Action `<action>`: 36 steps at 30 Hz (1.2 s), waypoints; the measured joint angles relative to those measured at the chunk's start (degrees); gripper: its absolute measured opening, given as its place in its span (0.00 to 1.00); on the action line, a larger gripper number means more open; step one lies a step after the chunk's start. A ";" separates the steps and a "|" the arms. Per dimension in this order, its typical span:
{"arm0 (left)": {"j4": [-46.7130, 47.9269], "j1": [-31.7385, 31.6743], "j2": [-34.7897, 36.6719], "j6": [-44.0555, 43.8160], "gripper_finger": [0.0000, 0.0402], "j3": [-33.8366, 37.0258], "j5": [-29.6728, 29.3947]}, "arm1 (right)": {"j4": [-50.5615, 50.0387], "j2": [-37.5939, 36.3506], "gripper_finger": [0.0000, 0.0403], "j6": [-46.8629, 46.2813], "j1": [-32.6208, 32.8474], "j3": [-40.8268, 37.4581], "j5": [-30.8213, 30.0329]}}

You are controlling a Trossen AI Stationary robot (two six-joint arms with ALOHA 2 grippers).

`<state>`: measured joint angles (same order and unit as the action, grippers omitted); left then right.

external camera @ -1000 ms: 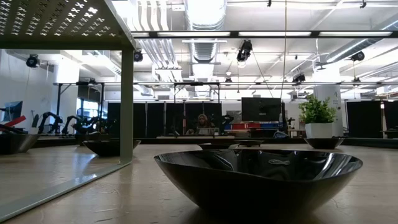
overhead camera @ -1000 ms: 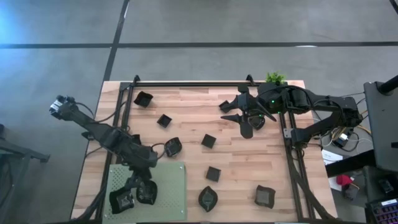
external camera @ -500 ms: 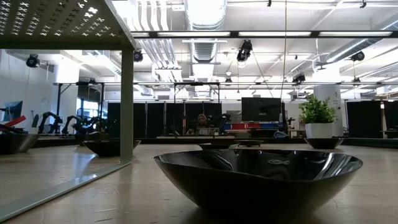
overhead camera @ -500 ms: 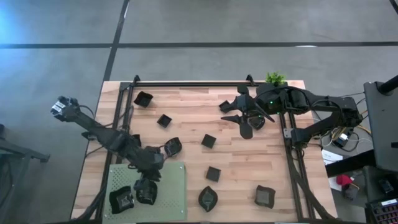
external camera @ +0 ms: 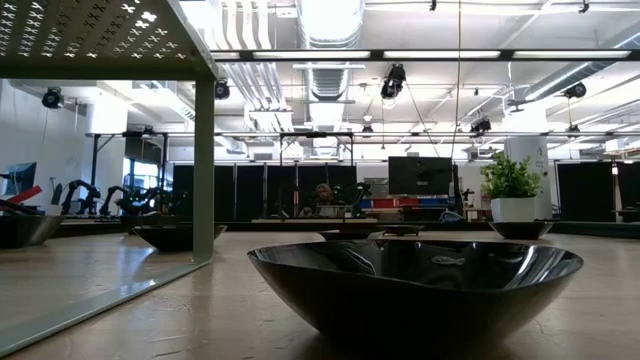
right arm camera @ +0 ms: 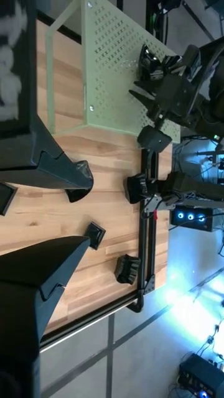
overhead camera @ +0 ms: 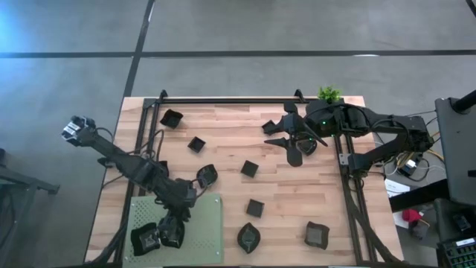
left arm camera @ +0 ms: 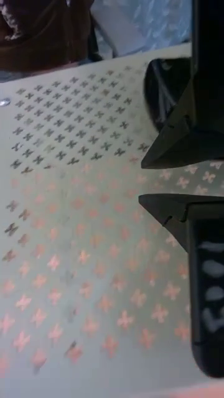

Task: Pick & Place Mini shaped plates
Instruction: Put the black leaf shaped plate on the shelf, then put the black square plate on the shelf

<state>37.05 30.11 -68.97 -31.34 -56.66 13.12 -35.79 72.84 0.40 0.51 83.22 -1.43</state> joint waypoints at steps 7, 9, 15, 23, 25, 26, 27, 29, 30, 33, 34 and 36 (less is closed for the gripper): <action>0.24 0.00 0.57 2.30 0.17 -4.29 -6.83 | -1.83 0.00 0.33 0.20 0.00 -0.02 0.00; 0.36 0.00 0.61 4.35 0.17 -6.52 -10.06 | -2.32 0.14 0.34 0.22 -0.01 -0.19 0.01; 3.35 0.07 0.65 11.13 0.17 -11.05 -25.52 | -3.26 1.59 0.33 0.22 -0.02 -2.32 0.01; 6.46 0.00 0.65 10.71 0.17 -11.96 -41.47 | -0.86 4.95 0.32 -0.26 -0.02 -10.02 0.02; 6.46 0.00 0.65 10.73 0.17 -11.85 -41.77 | 0.70 6.12 0.32 -0.27 -0.02 -12.30 0.48; 6.38 0.00 0.65 10.77 0.17 -11.73 -41.77 | 1.08 6.74 0.32 -0.26 -0.02 -13.47 1.03; 6.49 0.01 0.63 10.90 0.17 -11.60 -41.77 | 1.88 7.41 0.33 -0.24 -0.02 -14.51 1.61; 6.45 0.02 0.61 10.92 0.17 -11.56 -41.77 | 4.62 8.56 0.33 -0.24 0.00 -16.76 2.41; 6.46 0.02 0.61 10.94 0.17 -11.56 -41.79 | 5.80 9.23 0.33 -0.26 0.00 -17.97 2.51; 6.45 0.02 0.61 10.94 0.17 -11.56 -42.58 | 10.24 11.19 0.33 -0.31 -0.04 -21.31 2.51; 6.41 0.02 0.61 10.96 0.17 -11.56 -42.94 | 11.22 11.81 0.33 -0.46 -0.04 -22.38 2.51; 6.41 0.02 0.61 10.97 0.17 -11.56 -43.32 | 14.11 13.01 0.32 -1.15 -0.28 -24.26 2.52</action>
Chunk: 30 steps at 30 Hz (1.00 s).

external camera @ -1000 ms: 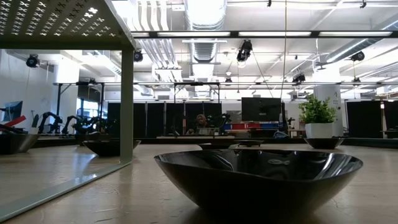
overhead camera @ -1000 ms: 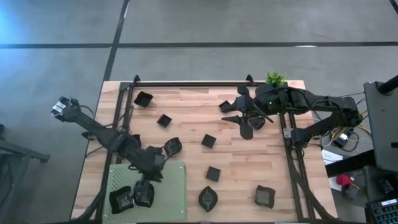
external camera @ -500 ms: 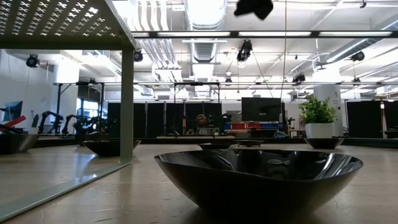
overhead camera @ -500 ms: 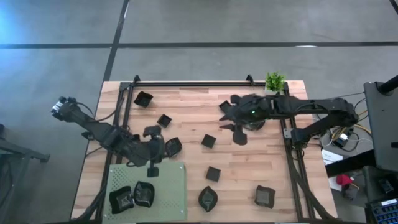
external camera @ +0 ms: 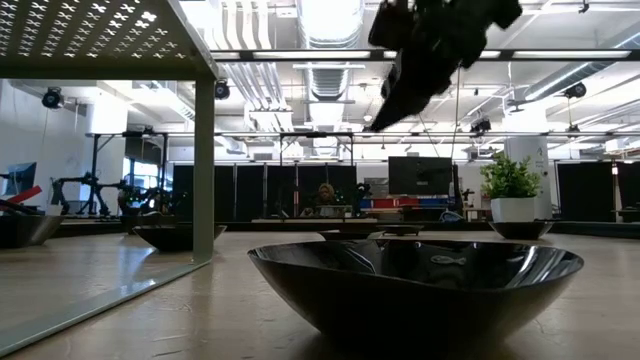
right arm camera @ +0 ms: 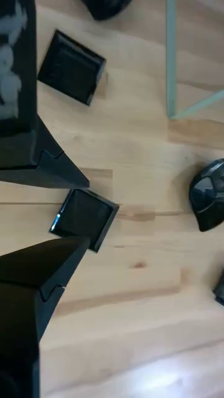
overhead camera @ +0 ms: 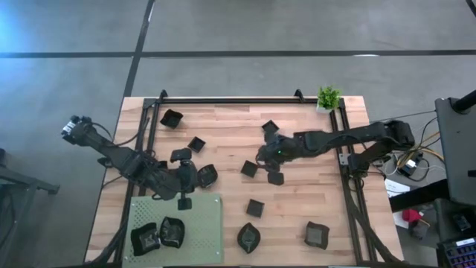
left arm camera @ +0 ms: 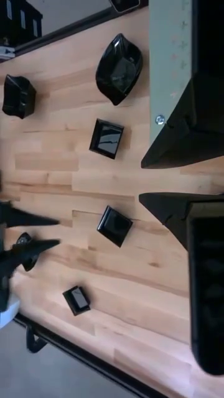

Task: Pick & Place Mini shaped plates
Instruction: Put the black square plate on the shelf

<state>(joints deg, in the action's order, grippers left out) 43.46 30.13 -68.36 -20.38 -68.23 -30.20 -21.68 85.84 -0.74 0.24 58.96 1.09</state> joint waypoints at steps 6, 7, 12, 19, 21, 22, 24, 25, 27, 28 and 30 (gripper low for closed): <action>-0.10 0.00 -0.01 0.02 0.17 0.00 -0.50 | 7.79 4.78 0.29 -6.48 -2.01 -4.26 -0.03; -0.09 0.00 -0.02 0.02 0.17 0.01 -0.54 | 8.56 5.85 0.29 -7.16 -2.46 -4.50 -0.03; -0.22 -0.02 -0.02 -0.30 0.17 0.02 -1.02 | 10.11 11.19 0.29 -9.80 -4.30 -4.52 0.46; -0.22 -0.02 -0.02 -0.96 0.17 0.09 -1.04 | 10.14 16.60 0.29 -12.80 -6.81 -1.63 0.49; -0.33 -0.02 -0.02 -1.00 0.17 0.09 -1.02 | 10.26 17.26 0.28 -12.76 -7.06 -0.93 0.48; -0.34 -0.02 -0.02 -1.15 0.17 0.11 -1.02 | 10.20 17.39 0.28 -12.70 -7.13 -0.71 0.50; -0.37 -0.02 -0.02 -1.26 0.17 0.11 -1.02 | 10.16 17.61 0.27 -12.62 -7.20 -0.44 0.52; -0.38 -0.02 -0.02 -1.27 0.17 0.11 -1.02 | 10.17 17.79 0.27 -12.60 -7.20 -0.35 0.52; -0.37 -0.02 -0.02 -1.27 0.17 0.11 -1.01 | 10.06 17.98 0.27 -12.69 -7.20 -0.37 0.52; -0.39 -0.02 -0.02 -1.27 0.17 0.11 -1.02 | 10.11 18.06 0.26 -12.77 -7.20 -0.41 0.52; -0.39 -0.02 -0.02 -1.27 0.17 0.11 -1.01 | 10.16 18.23 0.26 -12.77 -7.18 -0.55 0.52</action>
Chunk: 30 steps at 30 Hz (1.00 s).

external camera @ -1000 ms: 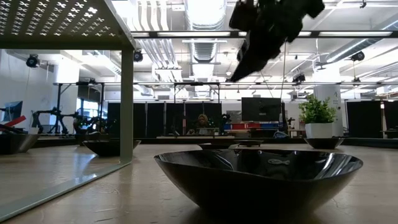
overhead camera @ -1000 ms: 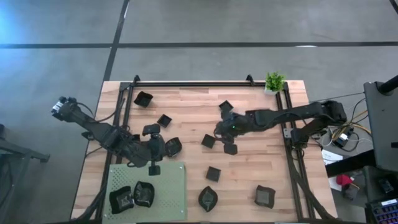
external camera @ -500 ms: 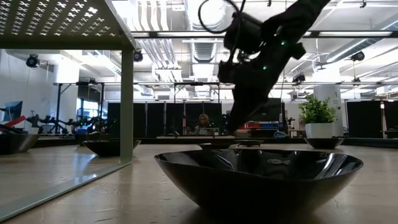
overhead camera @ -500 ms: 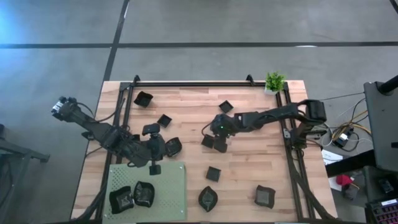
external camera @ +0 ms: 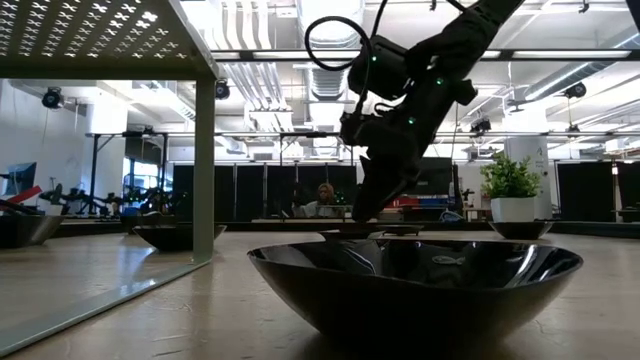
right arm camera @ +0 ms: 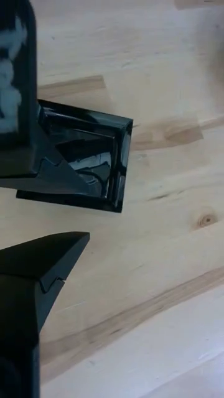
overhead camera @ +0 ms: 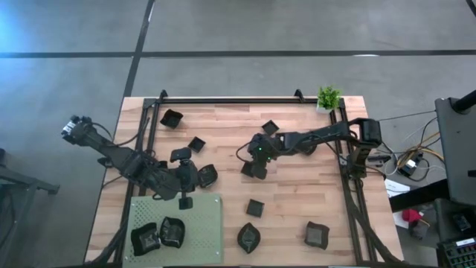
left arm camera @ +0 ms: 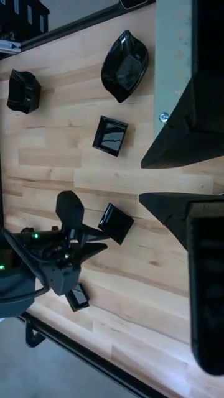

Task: Pick & Place Mini shaped plates
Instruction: Put the black square plate on the shelf

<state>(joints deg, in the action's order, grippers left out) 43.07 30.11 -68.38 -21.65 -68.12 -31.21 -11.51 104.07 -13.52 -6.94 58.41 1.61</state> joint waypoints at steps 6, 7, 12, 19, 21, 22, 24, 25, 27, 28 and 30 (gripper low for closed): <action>0.00 0.00 0.00 0.00 0.17 0.00 0.01 | 0.13 0.15 0.27 0.17 0.00 -0.24 -0.04; 0.00 0.00 0.00 0.00 0.17 0.00 0.01 | 0.15 0.15 0.26 0.17 0.00 -0.24 -0.04; 0.00 0.00 0.00 0.00 0.17 0.00 0.03 | 0.50 1.40 0.25 -0.02 0.03 -0.35 -0.01; -0.11 0.00 -0.02 -0.02 0.17 0.00 0.03 | 1.40 2.67 0.23 -0.02 0.02 -0.24 0.02; -0.17 0.00 -0.02 -0.17 0.17 0.00 0.05 | 1.64 2.67 0.24 0.17 0.02 -0.26 0.06; -0.17 0.00 -0.02 -0.38 0.17 0.00 0.04 | 1.67 2.64 0.24 0.15 0.02 -0.26 0.09; -0.17 0.00 -0.02 -0.56 0.17 0.00 0.05 | 1.44 2.64 0.24 0.06 0.02 -0.34 0.36; -0.17 0.00 -0.02 -0.57 0.17 0.00 0.06 | 1.43 2.64 0.24 0.00 0.02 -0.35 0.54; -0.17 0.00 -0.02 -0.59 0.17 0.00 0.05 | 1.49 2.64 0.24 0.01 0.04 -0.35 0.69; -0.17 0.00 -0.02 -0.61 0.17 0.00 0.05 | 1.47 2.64 0.23 0.05 0.04 -0.35 1.23; -0.17 0.00 -0.02 -0.68 0.17 0.00 0.05 | 1.47 2.64 0.22 0.13 0.02 -0.37 2.56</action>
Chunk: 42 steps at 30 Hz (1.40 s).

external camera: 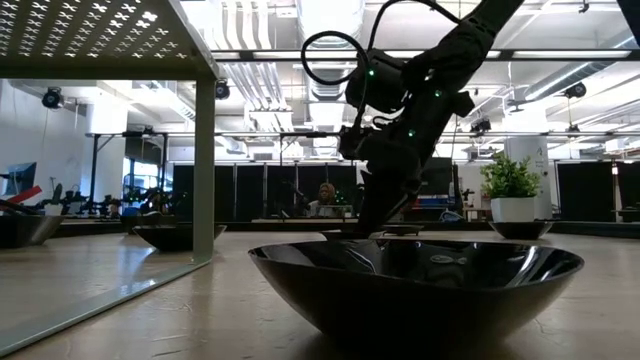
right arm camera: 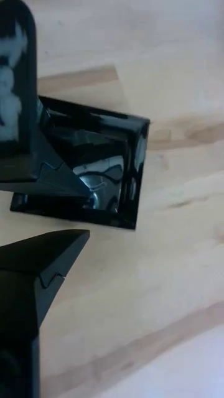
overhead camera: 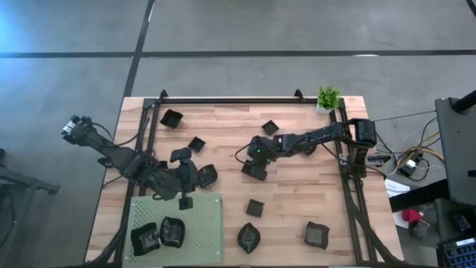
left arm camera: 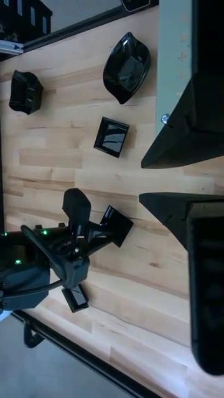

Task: Pick & Place Mini shaped plates
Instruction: Put the black square plate on the shelf

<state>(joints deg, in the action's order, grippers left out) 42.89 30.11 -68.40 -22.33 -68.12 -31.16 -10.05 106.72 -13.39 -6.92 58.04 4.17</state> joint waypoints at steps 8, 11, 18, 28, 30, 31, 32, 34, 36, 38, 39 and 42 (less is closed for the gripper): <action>0.00 0.00 0.00 0.00 0.17 0.00 0.00 | 0.17 -0.04 0.05 0.24 0.00 -0.20 0.82; 0.00 0.00 0.00 -0.27 0.17 0.00 0.00 | 0.37 -0.14 0.03 0.25 0.02 -0.20 0.87; 0.00 0.00 0.00 -0.33 0.17 0.00 0.00 | -0.26 -2.38 0.02 1.59 0.02 -0.04 0.73; 0.02 0.00 -0.21 2.21 0.17 0.00 -2.78 | -0.04 -14.31 0.02 6.46 0.47 3.86 -2.79; 0.00 -0.04 -0.43 2.35 0.17 0.00 -5.52 | -0.05 -16.23 0.02 7.44 1.05 4.64 -4.69; -0.01 -0.04 -0.47 2.38 0.17 0.00 -7.28 | 0.40 -17.04 0.02 7.93 1.43 5.20 -5.83; 0.00 -0.04 -0.48 2.39 0.17 0.00 -9.07 | 0.47 -17.63 0.02 8.48 1.82 5.55 -7.16; -0.26 -0.15 -0.60 2.43 0.17 0.00 -13.12 | 0.54 -18.19 0.02 9.38 2.61 6.50 -9.57; -0.77 -0.21 -0.82 2.46 0.17 0.25 -17.20 | 0.88 -18.23 0.02 10.16 3.44 7.32 -11.61; -2.50 -0.67 -1.09 2.81 0.17 0.69 -19.85 | 2.80 -17.91 0.02 11.03 3.99 8.12 -12.55; -3.32 -0.92 -1.29 3.23 0.17 0.87 -20.69 | 3.63 -17.77 0.02 11.38 4.21 8.56 -13.01; -4.41 -1.79 -2.23 4.29 0.17 0.94 -21.80 | 4.80 -16.98 0.02 12.47 4.63 9.90 -13.25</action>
<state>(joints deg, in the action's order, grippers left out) 38.48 28.32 -70.63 -18.04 -67.18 -52.95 -5.24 89.74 -0.92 -2.29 67.94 -9.08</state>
